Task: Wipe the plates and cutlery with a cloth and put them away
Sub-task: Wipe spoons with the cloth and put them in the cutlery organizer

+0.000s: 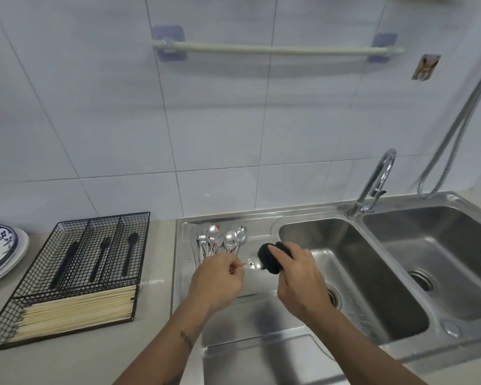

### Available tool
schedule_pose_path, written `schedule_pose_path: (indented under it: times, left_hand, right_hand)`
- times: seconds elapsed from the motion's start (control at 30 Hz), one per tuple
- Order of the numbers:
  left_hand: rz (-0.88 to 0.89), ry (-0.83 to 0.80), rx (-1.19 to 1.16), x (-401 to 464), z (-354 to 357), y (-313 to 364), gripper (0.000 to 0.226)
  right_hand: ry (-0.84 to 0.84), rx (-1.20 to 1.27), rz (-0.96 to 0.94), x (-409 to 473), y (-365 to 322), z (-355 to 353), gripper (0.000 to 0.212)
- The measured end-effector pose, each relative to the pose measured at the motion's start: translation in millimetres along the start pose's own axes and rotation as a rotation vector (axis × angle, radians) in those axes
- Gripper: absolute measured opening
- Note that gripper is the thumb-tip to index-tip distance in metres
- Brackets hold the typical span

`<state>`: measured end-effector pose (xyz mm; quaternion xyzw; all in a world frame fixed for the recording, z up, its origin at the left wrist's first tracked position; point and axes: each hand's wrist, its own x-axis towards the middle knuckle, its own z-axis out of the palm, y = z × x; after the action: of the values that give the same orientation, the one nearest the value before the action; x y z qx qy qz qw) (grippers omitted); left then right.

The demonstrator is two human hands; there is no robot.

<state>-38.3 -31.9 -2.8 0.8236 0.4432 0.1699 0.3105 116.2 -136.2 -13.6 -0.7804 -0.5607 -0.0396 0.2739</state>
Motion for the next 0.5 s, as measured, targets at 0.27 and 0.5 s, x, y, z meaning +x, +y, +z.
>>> schedule_pose_path:
  times: [0.27, 0.5]
  left_hand:
    - [-0.005, -0.046, -0.281, -5, 15, -9, 0.009]
    - [-0.128, -0.088, -0.494, -6, 20, -6, 0.020]
  right_hand:
    - [-0.081, -0.014, 0.000, 10, 11, -8, 0.055]
    - [-0.043, 0.065, 0.066, 13, 13, -6, 0.054]
